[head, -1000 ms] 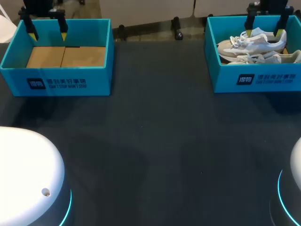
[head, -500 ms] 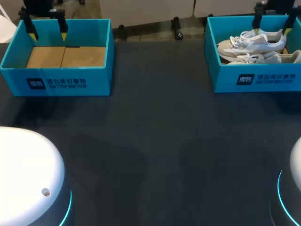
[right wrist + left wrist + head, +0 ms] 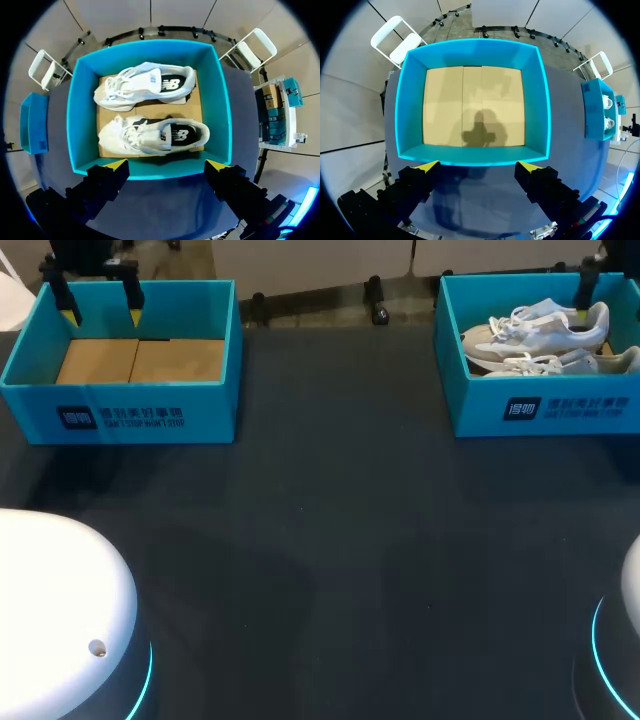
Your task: Take the shoe out of the shoebox, open the shoe tongue, remove and reinsert the insole, then place the shoe into the shoebox
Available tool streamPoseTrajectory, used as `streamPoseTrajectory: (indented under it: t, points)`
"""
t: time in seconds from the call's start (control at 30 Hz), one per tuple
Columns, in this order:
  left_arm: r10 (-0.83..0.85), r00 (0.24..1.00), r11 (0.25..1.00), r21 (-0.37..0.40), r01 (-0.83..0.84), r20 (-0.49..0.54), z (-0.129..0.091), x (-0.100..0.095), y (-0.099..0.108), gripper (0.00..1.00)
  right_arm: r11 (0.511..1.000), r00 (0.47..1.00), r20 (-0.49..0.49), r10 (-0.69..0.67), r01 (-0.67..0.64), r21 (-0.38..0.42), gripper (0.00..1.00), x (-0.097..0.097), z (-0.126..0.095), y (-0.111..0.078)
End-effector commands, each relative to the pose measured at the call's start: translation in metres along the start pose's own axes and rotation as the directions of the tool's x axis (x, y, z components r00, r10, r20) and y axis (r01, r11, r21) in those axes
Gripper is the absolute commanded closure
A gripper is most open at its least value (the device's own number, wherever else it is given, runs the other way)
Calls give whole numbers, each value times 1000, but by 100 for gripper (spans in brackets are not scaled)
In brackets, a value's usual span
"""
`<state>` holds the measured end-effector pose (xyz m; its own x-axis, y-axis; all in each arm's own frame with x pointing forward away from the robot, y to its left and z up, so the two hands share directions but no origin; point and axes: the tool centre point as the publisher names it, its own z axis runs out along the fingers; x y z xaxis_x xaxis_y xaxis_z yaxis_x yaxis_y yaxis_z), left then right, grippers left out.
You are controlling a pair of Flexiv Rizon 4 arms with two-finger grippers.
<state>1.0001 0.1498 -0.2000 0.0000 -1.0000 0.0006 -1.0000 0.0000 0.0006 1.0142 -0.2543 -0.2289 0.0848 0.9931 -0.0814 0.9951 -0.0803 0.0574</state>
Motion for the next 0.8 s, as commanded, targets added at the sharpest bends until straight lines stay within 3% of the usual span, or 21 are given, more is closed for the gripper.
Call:
streamPoseTrajectory:
  t: [0.03,0.37,0.4,0.43,0.47,0.57,0.63,0.8]
  points:
    - [0,1000,1000,0,0,0,0,0,0,0,1000,1000,-1,2,-2,1,0,-11,16,4]
    - [0,1000,1000,0,0,0,0,0,0,0,1000,999,39,22,-22,-1,0,-37,49,11]
    - [0,1000,1000,0,0,0,0,0,0,0,1000,999,46,29,-29,-1,2,-39,52,12]
    - [0,1000,1000,0,0,0,0,0,0,0,1000,998,50,31,-31,-3,20,-41,55,13]
    - [0,1000,1000,0,0,0,0,0,0,0,999,998,55,35,-34,-5,24,-43,58,13]
    - [0,1000,1000,0,0,0,0,0,0,0,1000,997,73,25,-25,-8,24,-47,66,14]
    - [0,1000,1000,0,0,0,0,0,0,0,999,997,65,32,-31,-12,33,-50,72,16]
    - [0,1000,1000,0,0,0,0,0,0,0,999,996,79,50,-49,-23,29,-56,82,20]
